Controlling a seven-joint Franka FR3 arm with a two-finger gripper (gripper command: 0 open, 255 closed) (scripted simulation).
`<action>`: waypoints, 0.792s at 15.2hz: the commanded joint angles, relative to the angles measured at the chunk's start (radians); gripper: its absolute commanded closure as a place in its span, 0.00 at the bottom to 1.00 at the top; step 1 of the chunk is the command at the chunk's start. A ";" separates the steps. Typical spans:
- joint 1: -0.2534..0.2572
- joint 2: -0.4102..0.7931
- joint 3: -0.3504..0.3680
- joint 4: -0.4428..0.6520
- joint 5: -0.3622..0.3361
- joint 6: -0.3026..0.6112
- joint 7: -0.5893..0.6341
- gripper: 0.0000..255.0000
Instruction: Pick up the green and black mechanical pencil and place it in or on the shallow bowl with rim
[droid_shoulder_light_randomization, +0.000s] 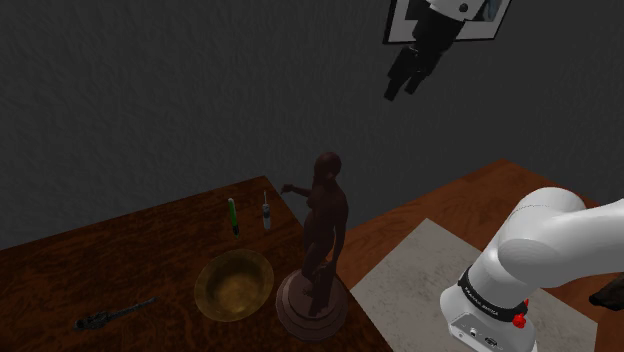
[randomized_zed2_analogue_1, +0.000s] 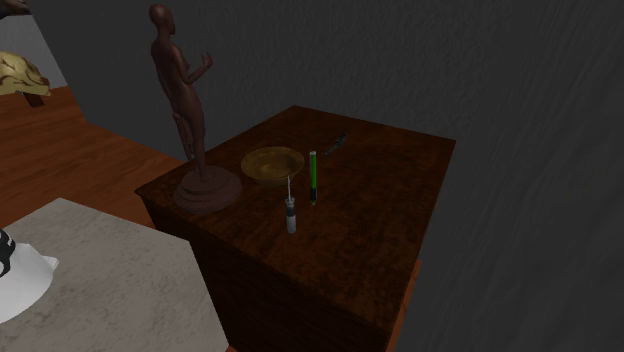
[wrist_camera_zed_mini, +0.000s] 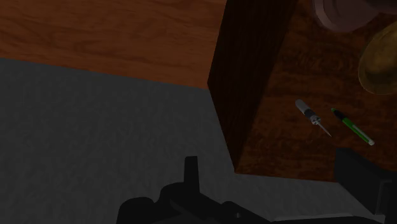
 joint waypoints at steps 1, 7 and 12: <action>0.000 0.000 0.000 0.000 0.000 0.000 0.000 0.00; -0.003 0.101 0.142 -0.019 0.053 0.089 0.185 0.00; -0.013 0.224 0.259 0.005 0.078 0.163 0.342 0.00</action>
